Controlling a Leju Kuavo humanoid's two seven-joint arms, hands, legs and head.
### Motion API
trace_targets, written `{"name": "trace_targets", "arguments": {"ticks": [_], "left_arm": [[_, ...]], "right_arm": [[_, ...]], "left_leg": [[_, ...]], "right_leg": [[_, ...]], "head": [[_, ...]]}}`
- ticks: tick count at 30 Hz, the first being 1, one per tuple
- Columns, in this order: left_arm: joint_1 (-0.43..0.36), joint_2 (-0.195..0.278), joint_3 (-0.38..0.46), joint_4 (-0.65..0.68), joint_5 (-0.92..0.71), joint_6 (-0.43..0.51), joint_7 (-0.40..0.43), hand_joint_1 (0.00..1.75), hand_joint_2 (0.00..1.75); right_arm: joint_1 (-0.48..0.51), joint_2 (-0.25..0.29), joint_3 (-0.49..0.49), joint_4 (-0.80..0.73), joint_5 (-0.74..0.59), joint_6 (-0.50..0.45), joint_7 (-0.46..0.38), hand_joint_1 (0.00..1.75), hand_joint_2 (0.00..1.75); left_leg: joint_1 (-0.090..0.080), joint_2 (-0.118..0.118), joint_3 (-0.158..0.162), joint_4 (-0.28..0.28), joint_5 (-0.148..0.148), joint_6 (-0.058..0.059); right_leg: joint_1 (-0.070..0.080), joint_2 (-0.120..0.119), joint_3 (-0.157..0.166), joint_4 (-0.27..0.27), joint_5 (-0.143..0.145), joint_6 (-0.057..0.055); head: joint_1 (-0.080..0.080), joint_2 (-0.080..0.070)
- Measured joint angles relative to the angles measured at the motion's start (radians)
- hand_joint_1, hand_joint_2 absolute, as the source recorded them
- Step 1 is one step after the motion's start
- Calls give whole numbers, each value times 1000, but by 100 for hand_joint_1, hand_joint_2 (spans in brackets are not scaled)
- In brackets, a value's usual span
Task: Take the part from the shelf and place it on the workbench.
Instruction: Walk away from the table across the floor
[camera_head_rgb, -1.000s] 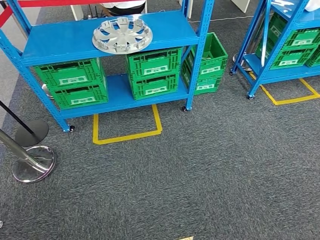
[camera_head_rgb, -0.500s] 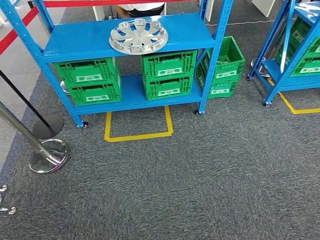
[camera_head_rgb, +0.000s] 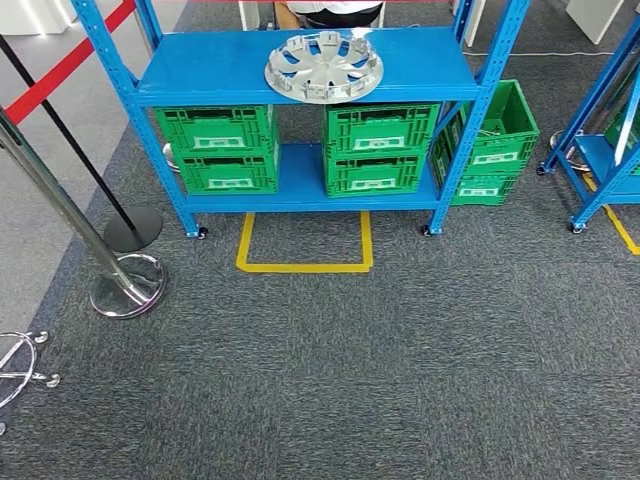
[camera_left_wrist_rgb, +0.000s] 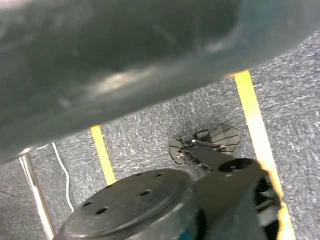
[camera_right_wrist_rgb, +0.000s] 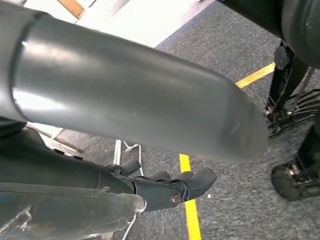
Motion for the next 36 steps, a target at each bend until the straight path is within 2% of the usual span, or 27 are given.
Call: {"name": "trace_targets", "arguments": {"ticks": [2, 3, 7, 11, 13, 16, 18, 19, 21, 22, 23, 24, 26, 27, 28, 29, 31, 32, 33, 34, 36], "left_arm": [[0, -3, 6, 0, 0, -2, -1, 0, 0], [1, -3, 9, 0, 0, -3, -1, 0, 0], [-2, -4, 15, 0, 0, -5, -2, 0, 0], [-3, -3, 17, 0, -10, -7, -10, 0, 0], [-3, -2, 17, 0, -13, -7, -13, 0, 0], [-3, 0, 18, 0, -18, -4, -13, 0, 0], [-3, 1, 19, 0, -20, -1, -13, 0, 0], [-4, 1, 19, 0, -21, 0, -13, 0, 0], [-3, 1, 19, 0, -21, 1, -13, 0, 0], [-3, 0, 19, 0, -21, 1, -13, 0, 0], [-2, 0, 19, 0, -21, 1, -13, 0, 0], [-1, 0, 19, 0, -21, 1, -13, 0, 0], [-1, 0, 19, 0, -23, 2, -13, 0, 0], [-2, 0, 20, 0, -26, 3, -13, 0, 0], [-3, 1, 20, 0, -30, 4, -13, 0, 0], [-4, 2, 20, 0, -34, 6, -13, 0, 0], [-7, 3, 21, 0, -41, 10, -13, 0, 0], [-8, 4, 21, 0, -43, 12, -13, 0, 0], [-10, 4, 21, 0, -45, 13, -13, 0, 0], [-12, 5, 22, 0, -48, 14, -13, 0, 0], [-12, 4, 24, 1, -52, 15, -13, 0, 0]], "right_arm": [[0, -3, 1, 0, 0, 1, 0, 0, 0], [0, -4, 2, 0, 1, 2, 0, 0, 0], [1, -4, 4, 0, 3, 2, -1, 0, 0], [1, -5, 5, 0, 2, 2, -2, 0, 0], [0, -5, 5, 0, 2, 2, -3, 0, 0], [0, -5, 5, 0, 1, 3, -4, 0, 0], [0, -6, 5, 0, 0, 3, -4, 0, 0], [0, -6, 5, 0, -1, 4, -5, 0, 0], [0, -6, 5, 0, -2, 4, -4, 0, 0], [1, -6, 5, 0, -2, 4, -4, 0, 0], [2, -6, 5, 0, -2, 4, -3, 0, 0], [4, -7, 5, 0, -2, 4, -3, 0, 0], [7, -9, 5, 0, -2, 3, -3, 0, 0], [7, -9, 5, 0, -3, 4, -3, 0, 0], [7, -9, 5, 0, -4, 4, -4, 0, 0], [7, -9, 5, 0, -5, 4, -4, 0, 0], [10, -8, 5, 0, -7, 4, -4, 0, 0], [12, -9, 5, 0, -8, 5, -5, 0, 0], [14, -9, 5, 0, -9, 5, -5, 0, 0], [14, -9, 5, 0, -11, 5, -6, 0, 0], [14, -9, 5, 0, -12, 6, -6, 0, 0]], "left_leg": [[0, -1, 0, -6, 1, -6], [-2, 0, 0, -6, 0, -5], [-5, 1, -1, -5, -3, 6], [-12, 3, -2, -1, -8, 23], [-16, 3, -3, -1, -9, 29], [-16, -3, 0, -12, -11, 47], [-10, -8, 11, -20, -12, 58], [-9, -10, 16, -22, -11, 60], [-9, -15, 21, -21, -16, 61], [-9, -17, 23, -21, -19, 60], [-9, -19, 28, -20, -23, 57], [-8, -22, 35, -20, -27, 53], [-2, -26, 54, -20, -40, 40], [-1, -28, 61, -19, -48, 32], [-1, -29, 66, -20, -55, 25], [-1, -29, 72, -20, -59, 17], [-1, -29, 78, -14, -60, 5], [0, -27, 73, 8, -54, 0], [1, -24, 52, 46, -49, -4], [1, -22, 14, 105, -50, -8], [1, -20, -86, 234, -86, -12]], "right_leg": [[2, 1, -1, -2, 2, -8], [1, 2, 0, -6, 6, -11], [-2, 5, 5, -20, 14, 4], [-9, 6, 8, -29, 18, 30], [-14, 5, 9, -30, 18, 38], [-18, 6, 19, -19, 28, 53], [-19, 25, 5, 19, 7, 58], [-19, 39, -20, 63, -20, 58], [-18, 59, -93, 190, -77, 58], [-18, 62, -127, 240, -92, 58], [-17, 63, -145, 256, -87, 57], [-17, 63, -144, 234, -60, 55], [-20, 66, -95, 112, 19, 55], [-19, 68, -73, 57, 35, 52], [-18, 71, -58, 24, 38, 46], [-16, 73, -53, 12, 26, 38], [-14, 73, -44, 9, 16, 17], [-14, 72, -33, 8, 13, 9], [-15, 71, -19, 6, 9, 2], [-15, 68, -3, 3, 2, -3], [-14, 65, 18, -4, -19, -8]], "head": [[2, 0], [2, 0], [2, 0], [1, 0], [1, 0], [0, 0], [4, 0], [7, 0], [12, 0], [13, 0], [13, 0], [13, 0], [13, 0], [15, 0], [15, 0], [15, 0], [12, 0], [10, 0], [7, 0], [5, 0], [0, 0]]}}
